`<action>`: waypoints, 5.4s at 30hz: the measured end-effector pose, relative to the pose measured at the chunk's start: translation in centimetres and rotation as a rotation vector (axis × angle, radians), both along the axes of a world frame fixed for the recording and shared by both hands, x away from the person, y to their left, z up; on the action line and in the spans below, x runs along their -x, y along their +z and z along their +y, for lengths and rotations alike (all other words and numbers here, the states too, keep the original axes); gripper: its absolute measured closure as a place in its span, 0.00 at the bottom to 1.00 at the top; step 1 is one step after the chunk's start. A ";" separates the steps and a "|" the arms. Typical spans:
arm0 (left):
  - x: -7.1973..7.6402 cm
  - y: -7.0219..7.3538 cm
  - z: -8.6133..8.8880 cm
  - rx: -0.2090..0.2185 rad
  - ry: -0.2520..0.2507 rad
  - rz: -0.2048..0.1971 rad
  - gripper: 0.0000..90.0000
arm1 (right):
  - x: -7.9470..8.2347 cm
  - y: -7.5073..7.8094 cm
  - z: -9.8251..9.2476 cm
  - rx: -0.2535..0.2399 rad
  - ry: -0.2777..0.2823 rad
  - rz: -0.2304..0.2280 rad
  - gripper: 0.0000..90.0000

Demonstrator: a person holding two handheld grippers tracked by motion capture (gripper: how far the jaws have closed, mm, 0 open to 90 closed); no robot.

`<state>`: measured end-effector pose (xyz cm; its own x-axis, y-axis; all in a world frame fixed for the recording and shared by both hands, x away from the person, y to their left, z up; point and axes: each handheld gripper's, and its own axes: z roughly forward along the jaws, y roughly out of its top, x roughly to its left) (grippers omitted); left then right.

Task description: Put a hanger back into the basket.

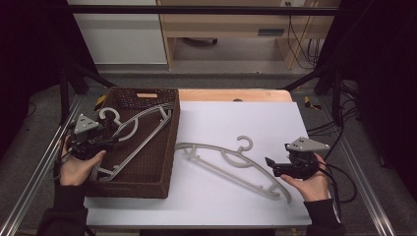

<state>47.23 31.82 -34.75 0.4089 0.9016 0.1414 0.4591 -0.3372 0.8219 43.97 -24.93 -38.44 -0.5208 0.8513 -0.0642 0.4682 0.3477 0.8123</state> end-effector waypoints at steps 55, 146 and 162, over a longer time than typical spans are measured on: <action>3.8 -0.3 -8.3 0.070 -0.202 -0.096 0.31 | -4.6 -7.7 2.5 0.138 0.056 0.374 0.73; -0.1 4.2 -21.8 -0.290 -0.634 0.096 0.58 | 1.9 5.6 6.2 0.313 0.390 0.002 0.92; -0.3 4.1 -22.1 -0.411 -0.664 0.144 0.79 | 2.2 5.9 6.2 0.326 0.414 -0.016 0.92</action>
